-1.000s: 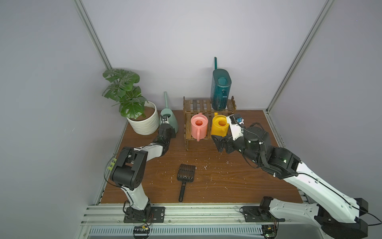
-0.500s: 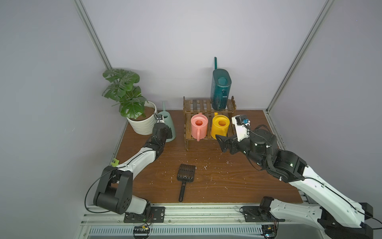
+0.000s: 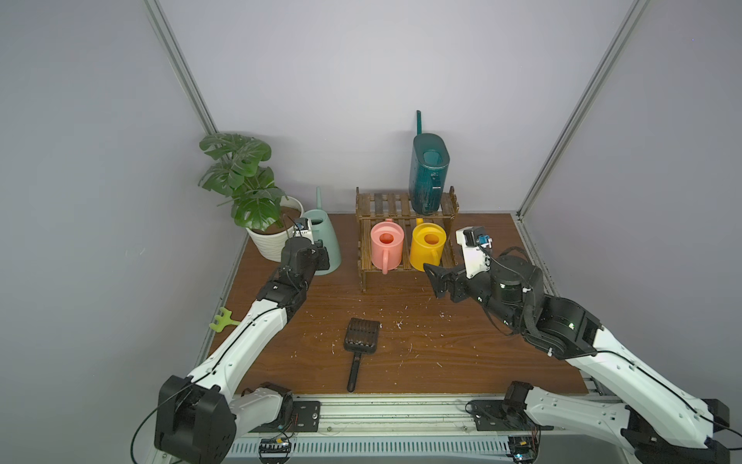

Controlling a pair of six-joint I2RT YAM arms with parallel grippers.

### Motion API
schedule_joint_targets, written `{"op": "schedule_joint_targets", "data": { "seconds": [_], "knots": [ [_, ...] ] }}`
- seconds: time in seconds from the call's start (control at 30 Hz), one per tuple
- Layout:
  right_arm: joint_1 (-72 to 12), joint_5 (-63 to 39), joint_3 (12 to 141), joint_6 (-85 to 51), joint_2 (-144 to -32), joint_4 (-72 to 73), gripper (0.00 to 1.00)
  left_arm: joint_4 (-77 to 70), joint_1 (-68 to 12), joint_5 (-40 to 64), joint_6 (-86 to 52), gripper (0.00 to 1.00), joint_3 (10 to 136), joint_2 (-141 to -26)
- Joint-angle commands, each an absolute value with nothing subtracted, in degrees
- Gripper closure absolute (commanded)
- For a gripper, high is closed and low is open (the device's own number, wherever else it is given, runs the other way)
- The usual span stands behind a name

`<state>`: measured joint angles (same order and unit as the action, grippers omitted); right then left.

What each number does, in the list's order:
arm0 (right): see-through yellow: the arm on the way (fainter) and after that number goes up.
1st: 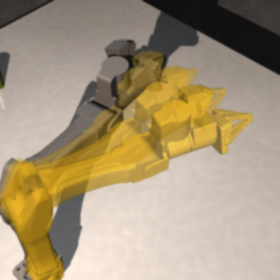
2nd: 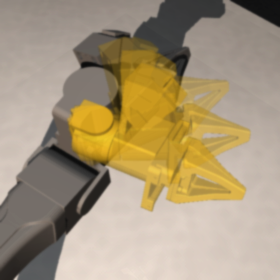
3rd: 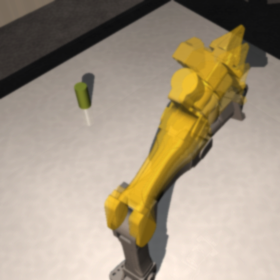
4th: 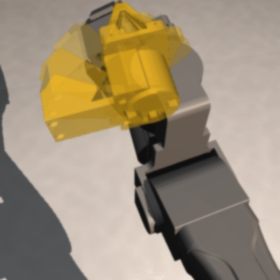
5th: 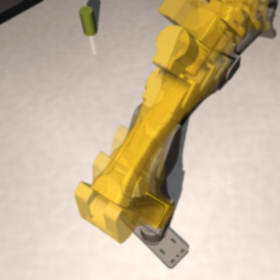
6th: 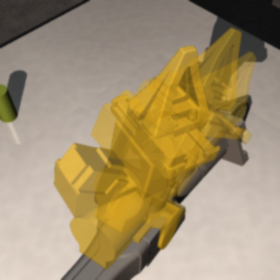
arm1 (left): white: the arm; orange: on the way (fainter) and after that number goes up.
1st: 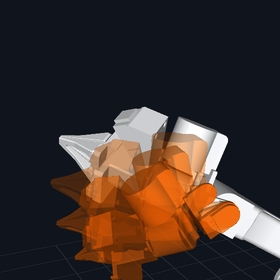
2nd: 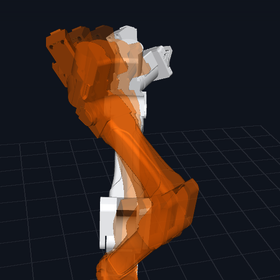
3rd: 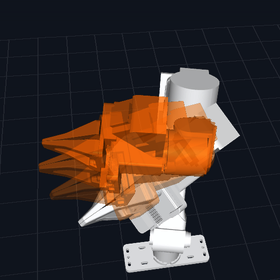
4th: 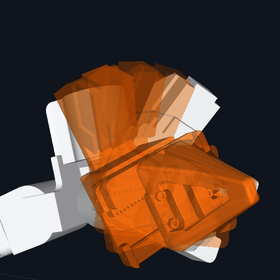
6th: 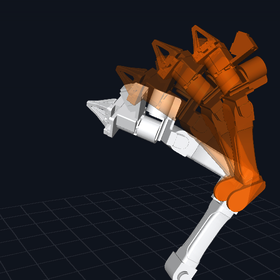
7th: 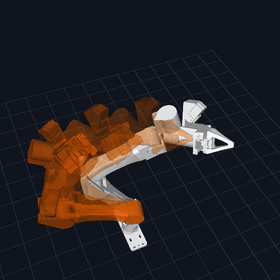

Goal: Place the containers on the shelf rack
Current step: 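Pick up a container from the center of the board, then place the container on the shelf.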

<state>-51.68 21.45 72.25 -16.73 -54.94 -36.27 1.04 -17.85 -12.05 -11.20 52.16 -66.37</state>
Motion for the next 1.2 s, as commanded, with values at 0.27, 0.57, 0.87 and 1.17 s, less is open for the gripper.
{"op": "schedule_joint_targets", "data": {
  "seconds": [0.27,0.57,0.87,1.17],
  "knots": [
    [-51.7,21.9,71.1,-17.6,-53.3,-35.8,0.01,8.2,-20.1,-12.8,-8.8,0.96,64.5,-60.1],
    [-51.7,21.4,71.0,-17.7,-53.9,-35.6,0.01,10.7,-20.3,-12.4,-7.7,0.97,70.7,-59.6],
    [-51.7,21.3,70.8,-17.6,-54.3,-35.2,0.01,12.1,-20.9,-11.6,-7.1,0.96,77.2,-61.9],
    [-51.7,21.2,70.6,-17.7,-54.5,-34.9,0.01,15.3,-24.5,-12.3,-9.5,0.96,86.7,-66.8]
  ]
}}
